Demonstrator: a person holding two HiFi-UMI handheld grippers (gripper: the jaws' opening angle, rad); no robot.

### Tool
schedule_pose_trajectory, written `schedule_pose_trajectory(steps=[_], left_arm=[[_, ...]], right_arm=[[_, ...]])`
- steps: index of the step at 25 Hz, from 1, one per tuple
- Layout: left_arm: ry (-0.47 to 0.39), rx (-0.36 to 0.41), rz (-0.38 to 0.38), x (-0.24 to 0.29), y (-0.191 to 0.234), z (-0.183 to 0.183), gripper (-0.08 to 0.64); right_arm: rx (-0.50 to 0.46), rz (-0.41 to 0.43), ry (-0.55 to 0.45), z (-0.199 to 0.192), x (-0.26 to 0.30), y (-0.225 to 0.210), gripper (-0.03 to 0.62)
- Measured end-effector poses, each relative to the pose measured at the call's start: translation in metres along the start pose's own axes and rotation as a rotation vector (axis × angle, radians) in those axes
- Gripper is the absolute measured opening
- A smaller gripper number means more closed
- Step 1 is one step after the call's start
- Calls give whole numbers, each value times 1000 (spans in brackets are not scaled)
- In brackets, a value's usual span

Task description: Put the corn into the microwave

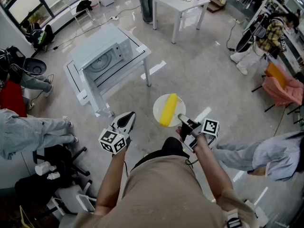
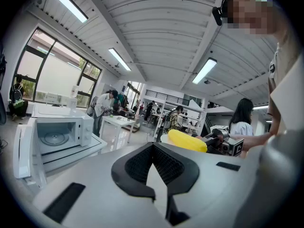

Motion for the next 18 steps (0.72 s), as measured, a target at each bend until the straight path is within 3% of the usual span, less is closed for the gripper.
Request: schedule_pose_trajectory(steps=[6, 18], left_arm=[[10, -21, 32, 1, -3, -5, 3], [35, -53, 99, 57, -19, -1, 3]], right_arm=[[8, 9, 29, 4, 3, -1, 14], [-2, 39, 149, 78, 24, -9, 17]])
Point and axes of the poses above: the fingertips, and each gripper's own axes: x forward along the fingers, y to its left, z out of its top, the point moved 9 cm from there along -x, backward along the fingers, and after that the axes turned 2 degrees about -x, right-handed, at the moved point
